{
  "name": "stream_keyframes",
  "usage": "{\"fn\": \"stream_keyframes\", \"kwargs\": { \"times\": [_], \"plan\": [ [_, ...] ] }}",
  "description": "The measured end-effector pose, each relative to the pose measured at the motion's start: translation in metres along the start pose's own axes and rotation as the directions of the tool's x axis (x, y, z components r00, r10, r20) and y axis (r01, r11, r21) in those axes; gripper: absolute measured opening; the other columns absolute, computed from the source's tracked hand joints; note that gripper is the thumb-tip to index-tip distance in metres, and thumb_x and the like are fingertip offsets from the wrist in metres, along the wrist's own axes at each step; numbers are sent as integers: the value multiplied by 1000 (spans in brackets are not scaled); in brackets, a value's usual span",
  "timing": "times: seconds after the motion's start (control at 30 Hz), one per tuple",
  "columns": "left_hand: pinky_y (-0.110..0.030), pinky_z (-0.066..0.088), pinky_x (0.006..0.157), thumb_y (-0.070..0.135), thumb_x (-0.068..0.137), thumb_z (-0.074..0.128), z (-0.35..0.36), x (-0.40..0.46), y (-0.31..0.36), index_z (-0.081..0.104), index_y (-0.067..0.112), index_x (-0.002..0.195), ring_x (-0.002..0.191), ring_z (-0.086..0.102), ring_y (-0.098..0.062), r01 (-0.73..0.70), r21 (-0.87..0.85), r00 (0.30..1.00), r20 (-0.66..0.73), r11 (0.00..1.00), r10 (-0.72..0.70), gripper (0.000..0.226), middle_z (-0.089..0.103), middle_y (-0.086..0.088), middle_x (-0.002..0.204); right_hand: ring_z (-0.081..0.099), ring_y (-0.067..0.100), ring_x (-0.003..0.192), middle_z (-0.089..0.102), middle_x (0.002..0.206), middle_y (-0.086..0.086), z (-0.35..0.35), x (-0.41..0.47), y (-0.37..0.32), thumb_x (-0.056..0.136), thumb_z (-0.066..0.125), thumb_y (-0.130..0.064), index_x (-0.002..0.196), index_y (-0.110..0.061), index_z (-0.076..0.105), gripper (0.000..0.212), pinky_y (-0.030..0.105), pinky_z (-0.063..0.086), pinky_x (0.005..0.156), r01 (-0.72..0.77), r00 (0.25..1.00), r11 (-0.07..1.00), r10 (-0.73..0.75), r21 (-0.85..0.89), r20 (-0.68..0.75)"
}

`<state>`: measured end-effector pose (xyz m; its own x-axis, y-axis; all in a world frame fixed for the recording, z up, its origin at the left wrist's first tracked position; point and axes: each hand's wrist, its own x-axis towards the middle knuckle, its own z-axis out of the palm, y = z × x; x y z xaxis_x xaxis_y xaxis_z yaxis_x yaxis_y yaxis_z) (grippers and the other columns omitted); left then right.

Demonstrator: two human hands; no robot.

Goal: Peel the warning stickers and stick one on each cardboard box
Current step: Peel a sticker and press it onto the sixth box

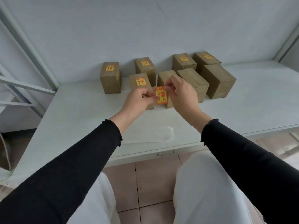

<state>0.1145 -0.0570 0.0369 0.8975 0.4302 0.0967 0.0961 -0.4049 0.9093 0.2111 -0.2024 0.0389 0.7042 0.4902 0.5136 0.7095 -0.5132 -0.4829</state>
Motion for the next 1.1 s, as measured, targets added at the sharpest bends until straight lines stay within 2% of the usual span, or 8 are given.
{"fn": "stream_keyframes", "kwargs": {
  "times": [0.17, 0.27, 0.43, 0.57, 0.73, 0.9, 1.1],
  "plan": [
    [-26, 41, 71, 34, 86, 75, 26, 48, 21, 74, 22, 85, 81, 60, -6, -1, 52, 1000, -7, 999, 1, 12, 69, 11, 85, 56, 15, 78, 61, 92, -3, -9, 44, 37, 100, 52, -20, 99, -15, 57, 7, 30, 42, 59, -46, 999, 998, 46, 53, 17],
    [-28, 47, 75, 33, 87, 74, 37, 82, 31, 74, 22, 85, 89, 65, -10, 16, 71, 999, -29, 997, -14, 11, 73, 7, 91, 57, 18, 80, 62, 93, -1, -9, 78, 55, 101, 47, -21, 101, -14, 55, 10, 33, 44, 63, -80, 995, 996, 78, 39, 54],
    [-27, 46, 69, 25, 89, 72, 54, 125, 32, 71, 20, 77, 79, 62, -13, 61, 144, 998, -8, 988, -61, 13, 67, 7, 82, 59, 20, 84, 61, 96, 1, 4, 112, 81, 103, 41, -24, 101, -19, 48, 9, 32, 42, 62, -124, 976, 991, 132, -56, 172],
    [-36, 53, 87, 25, 87, 74, 61, 140, 24, 73, 20, 80, 94, 66, -20, 112, 185, 993, 15, 976, -116, 9, 73, 0, 97, 61, 20, 88, 62, 100, 0, 15, 121, 92, 103, 46, -28, 109, -20, 50, 11, 36, 53, 71, -160, 953, 982, 181, -104, 244],
    [-36, 53, 85, 24, 87, 74, 64, 143, 17, 75, 15, 89, 92, 66, -21, 135, 223, 990, 19, 965, -142, 9, 74, -3, 97, 57, 18, 86, 59, 99, -1, 24, 122, 99, 103, 47, -27, 105, -22, 49, 6, 26, 36, 57, -143, 954, 979, 175, -144, 245],
    [-36, 55, 84, 24, 87, 74, 64, 144, 15, 74, 17, 86, 92, 67, -21, 134, 262, 990, 1, 956, -139, 7, 73, -2, 96, 59, 17, 86, 62, 99, -2, 31, 121, 100, 102, 48, -28, 107, -22, 53, 8, 26, 39, 58, -140, 963, 980, 168, -141, 209],
    [-32, 52, 75, 25, 86, 75, 66, 145, 16, 68, 21, 78, 86, 65, -19, 115, 333, 993, -6, 936, -120, 11, 71, 0, 92, 56, 16, 83, 61, 97, -2, 37, 122, 101, 101, 50, -27, 106, -21, 53, 9, 21, 32, 52, -138, 970, 979, 165, -149, 181]
  ]
}}
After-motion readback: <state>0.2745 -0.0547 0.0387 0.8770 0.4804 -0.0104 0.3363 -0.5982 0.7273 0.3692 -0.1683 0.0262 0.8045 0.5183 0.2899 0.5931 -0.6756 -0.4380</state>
